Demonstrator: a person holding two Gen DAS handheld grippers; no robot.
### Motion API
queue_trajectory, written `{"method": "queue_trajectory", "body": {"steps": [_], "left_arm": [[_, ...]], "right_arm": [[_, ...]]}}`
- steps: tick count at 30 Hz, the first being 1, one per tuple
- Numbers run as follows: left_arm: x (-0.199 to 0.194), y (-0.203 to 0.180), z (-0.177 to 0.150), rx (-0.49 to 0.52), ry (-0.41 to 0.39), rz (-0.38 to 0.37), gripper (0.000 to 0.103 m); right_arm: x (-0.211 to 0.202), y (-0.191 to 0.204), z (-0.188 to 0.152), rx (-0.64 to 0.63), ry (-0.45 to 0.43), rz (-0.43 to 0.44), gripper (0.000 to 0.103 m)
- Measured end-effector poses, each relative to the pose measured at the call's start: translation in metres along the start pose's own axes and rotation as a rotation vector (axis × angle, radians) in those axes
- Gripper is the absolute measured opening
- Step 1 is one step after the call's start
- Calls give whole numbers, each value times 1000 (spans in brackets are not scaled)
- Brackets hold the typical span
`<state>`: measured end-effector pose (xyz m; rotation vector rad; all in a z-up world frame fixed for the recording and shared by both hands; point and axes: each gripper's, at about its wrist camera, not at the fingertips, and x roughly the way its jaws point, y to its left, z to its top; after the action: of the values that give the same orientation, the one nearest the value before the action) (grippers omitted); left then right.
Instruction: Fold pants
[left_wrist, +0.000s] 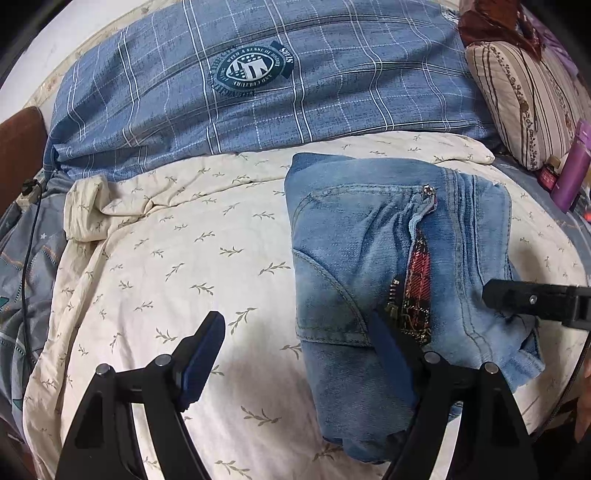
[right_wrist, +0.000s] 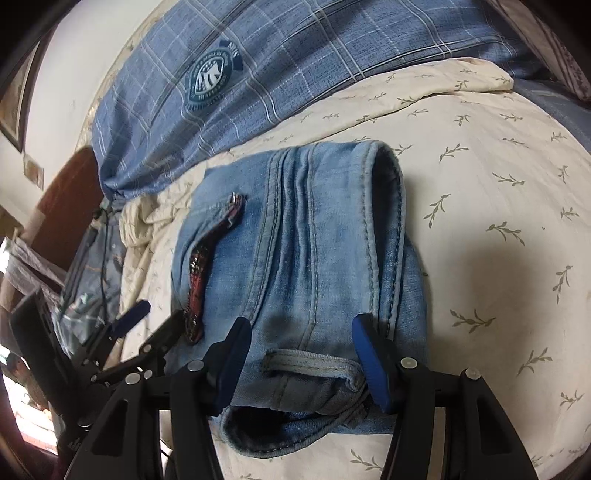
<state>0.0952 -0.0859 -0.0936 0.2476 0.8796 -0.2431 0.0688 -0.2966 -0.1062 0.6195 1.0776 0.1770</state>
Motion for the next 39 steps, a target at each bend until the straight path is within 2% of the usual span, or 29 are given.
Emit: {"method": "queue_trajectory", "body": {"steps": [5, 10, 14, 18, 22, 25, 29, 33, 36, 39], "left_arm": [[-12, 14, 20, -65, -22, -59, 80], [-7, 16, 45, -72, -38, -52, 80], [17, 4, 51, -34, 18, -50, 80], [29, -1, 42, -33, 26, -40, 81], [33, -5, 40, 13, 53, -62, 82], [35, -4, 40, 19, 73, -54, 84], [21, -1, 33, 15, 98, -39, 84], [-15, 12, 18, -7, 39, -54, 84], [-32, 25, 5, -39, 8, -48, 84], [-42, 40, -4, -85, 23, -49, 84]], "right_arm": [[-23, -9, 7, 87, -112, 103, 61], [-28, 1, 19, 83, -216, 116, 61], [-23, 13, 32, 64, -278, 120, 61], [1, 14, 48, 122, -249, 116, 61], [34, 6, 53, 197, -142, 61, 62], [36, 4, 53, 194, -138, 62, 62], [31, 0, 48, 189, -142, 105, 62], [11, -8, 38, 203, -175, 179, 63], [-10, -9, 28, 170, -223, 170, 66], [-28, -14, 16, 147, -251, 154, 67]]}}
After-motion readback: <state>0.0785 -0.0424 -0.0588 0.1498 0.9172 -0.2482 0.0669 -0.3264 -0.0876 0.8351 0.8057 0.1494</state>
